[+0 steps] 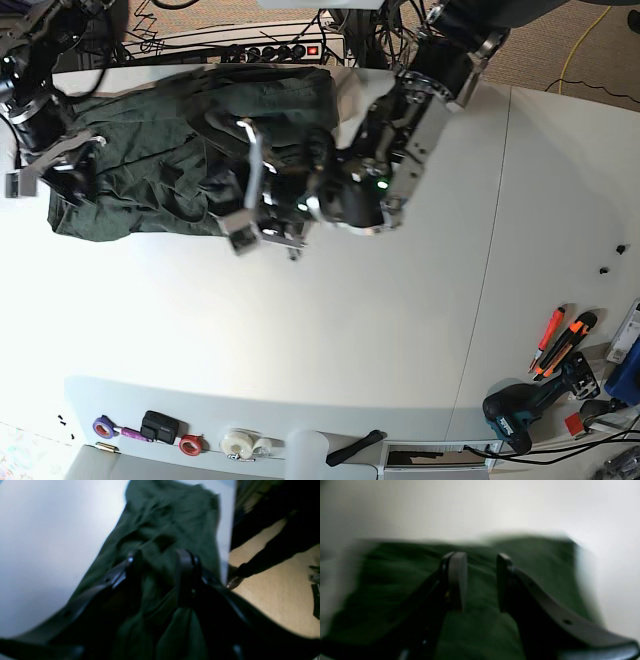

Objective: Layout the t-shirt on the table in an organized manner, then fold the t-shirt properly
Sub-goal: 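Move the left gripper back onto the folded shirt and grasp its edge, then grasp the shirt end with the right gripper while the left holds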

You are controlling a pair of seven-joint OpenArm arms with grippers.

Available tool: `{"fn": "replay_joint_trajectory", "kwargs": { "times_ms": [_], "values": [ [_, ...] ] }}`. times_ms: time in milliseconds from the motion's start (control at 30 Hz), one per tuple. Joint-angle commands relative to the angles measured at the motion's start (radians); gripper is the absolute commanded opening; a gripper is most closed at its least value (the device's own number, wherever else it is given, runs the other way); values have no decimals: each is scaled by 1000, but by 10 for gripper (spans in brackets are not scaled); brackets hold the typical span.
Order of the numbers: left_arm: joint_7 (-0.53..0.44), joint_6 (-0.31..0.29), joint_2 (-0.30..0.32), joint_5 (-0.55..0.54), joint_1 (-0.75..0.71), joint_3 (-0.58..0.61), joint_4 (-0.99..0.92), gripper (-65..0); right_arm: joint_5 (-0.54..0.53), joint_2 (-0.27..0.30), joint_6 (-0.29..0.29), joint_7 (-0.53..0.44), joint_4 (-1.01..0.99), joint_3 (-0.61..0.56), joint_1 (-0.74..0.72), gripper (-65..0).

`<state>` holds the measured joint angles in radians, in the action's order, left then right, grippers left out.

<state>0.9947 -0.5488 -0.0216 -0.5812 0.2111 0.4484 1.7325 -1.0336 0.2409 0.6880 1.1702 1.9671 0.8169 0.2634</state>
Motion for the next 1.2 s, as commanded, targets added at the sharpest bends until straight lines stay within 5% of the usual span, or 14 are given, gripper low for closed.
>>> {"fn": "replay_joint_trajectory", "kwargs": {
  "times_ms": [0, 133, 233, 333, 467, 667, 833, 1167],
  "values": [
    [-22, 0, 6, -18, 18, -18, 17, -472, -79, 16, 10, 8, 14, -6, -3, -453],
    [-22, 6, 81, -18, 13, -61, 17, -650, -354, -23, 10, 183, 18, -71, -3, -526],
    [-23, 7, 133, -13, 0, -62, 17, -650, -450, -73, 10, 226, 18, -164, -3, -639],
    [-25, 6, 168, 21, -31, -62, 17, -650, -450, -128, 10, 226, 18, -282, -3, -650],
    [-47, 6, 203, 28, -77, -62, 17, -650, -307, -201, 10, 226, 18, -439, -3, -650],
    [-106, 6, 202, 27, -112, -64, 17, -650, 115, -266, 10, -17, 18, -563, 6, -650],
    [-199, 6, 199, 27, -111, -65, 17, -650, 257, -266, 10, -69, 18, -566, 8, -650],
    [-233, -2, 115, 24, -111, -65, -111, -650, 426, -266, -125, -98, 15, -566, 8, -650]
  ]
}}
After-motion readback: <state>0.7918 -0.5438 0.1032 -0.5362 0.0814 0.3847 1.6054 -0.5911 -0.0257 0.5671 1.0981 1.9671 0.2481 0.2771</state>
